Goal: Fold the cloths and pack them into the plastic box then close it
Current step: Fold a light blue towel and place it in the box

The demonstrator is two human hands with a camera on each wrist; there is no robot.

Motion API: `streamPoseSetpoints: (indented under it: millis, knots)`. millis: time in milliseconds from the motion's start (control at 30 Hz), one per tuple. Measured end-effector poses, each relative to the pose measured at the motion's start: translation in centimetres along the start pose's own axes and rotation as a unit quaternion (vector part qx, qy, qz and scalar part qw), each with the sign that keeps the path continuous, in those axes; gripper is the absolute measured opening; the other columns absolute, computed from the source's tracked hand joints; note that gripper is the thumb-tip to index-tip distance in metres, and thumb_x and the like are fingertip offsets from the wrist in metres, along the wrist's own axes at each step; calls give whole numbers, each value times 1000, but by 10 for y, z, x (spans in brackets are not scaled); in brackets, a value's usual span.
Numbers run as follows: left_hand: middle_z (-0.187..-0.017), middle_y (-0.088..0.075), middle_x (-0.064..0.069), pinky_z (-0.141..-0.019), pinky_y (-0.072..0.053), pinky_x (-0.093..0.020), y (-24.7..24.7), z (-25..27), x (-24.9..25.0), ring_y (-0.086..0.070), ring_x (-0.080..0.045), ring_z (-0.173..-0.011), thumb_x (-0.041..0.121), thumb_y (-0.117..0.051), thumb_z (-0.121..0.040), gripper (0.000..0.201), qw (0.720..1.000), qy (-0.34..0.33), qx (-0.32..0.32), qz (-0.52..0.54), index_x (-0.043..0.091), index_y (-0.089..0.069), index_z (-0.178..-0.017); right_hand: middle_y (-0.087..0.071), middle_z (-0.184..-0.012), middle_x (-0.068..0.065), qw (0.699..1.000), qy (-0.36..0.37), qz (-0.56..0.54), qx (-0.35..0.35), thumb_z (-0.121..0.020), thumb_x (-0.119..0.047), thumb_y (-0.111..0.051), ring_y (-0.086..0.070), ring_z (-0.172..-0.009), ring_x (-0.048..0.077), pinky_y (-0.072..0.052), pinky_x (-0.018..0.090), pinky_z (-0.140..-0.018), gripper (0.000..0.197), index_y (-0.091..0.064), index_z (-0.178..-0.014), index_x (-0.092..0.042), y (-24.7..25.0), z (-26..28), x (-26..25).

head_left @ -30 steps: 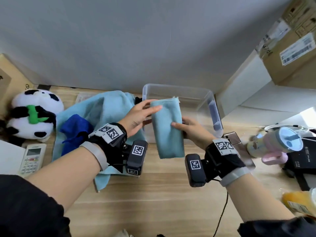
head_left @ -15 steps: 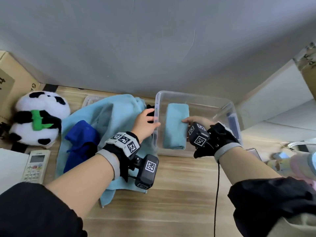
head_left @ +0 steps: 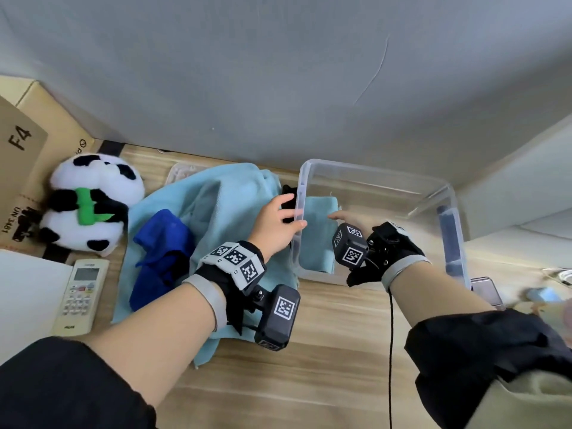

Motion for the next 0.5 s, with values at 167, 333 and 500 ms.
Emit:
streamPoseSetpoints:
  millis: [167, 333, 500]
  knots:
    - [-107, -69, -3, -98, -45, -33, -2, 3, -6, -61, -19, -107, 17, -69, -81, 58, 999, -5, 45, -16, 18, -43, -132, -57, -65, 8, 998, -24, -59, 23, -92, -27, -54, -60, -43, 16, -40, 15, -33, 23, -44, -80, -11, 20, 15, 8]
    - [-93, -70, -6, -91, -51, -43, 1, 20, -13, -63, -20, -89, 18, -66, -83, 28, 996, -48, 81, -5, 16, -57, -110, -59, -84, 3, 988, 93, -122, 4, -96, -18, -46, -57, -74, 17, -44, 24, -68, 18, -54, -81, -12, 29, 54, 21]
    - [-95, -60, -9, -89, -48, -36, 20, 47, -30, -55, -20, -86, 3, -54, -87, 18, 984, -87, 150, -25, 4, -61, -103, -64, -81, 2, 977, 203, -64, 5, -94, -14, -49, -59, -68, 14, -44, 19, -67, 13, -61, -89, -11, 20, 106, 39]
Point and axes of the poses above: each hand's wrist, its own z-axis away from the middle knuckle, its own y-axis out of the back of the hand, x = y × z, the point moved 3 cm from there along -z, towards the middle knuckle
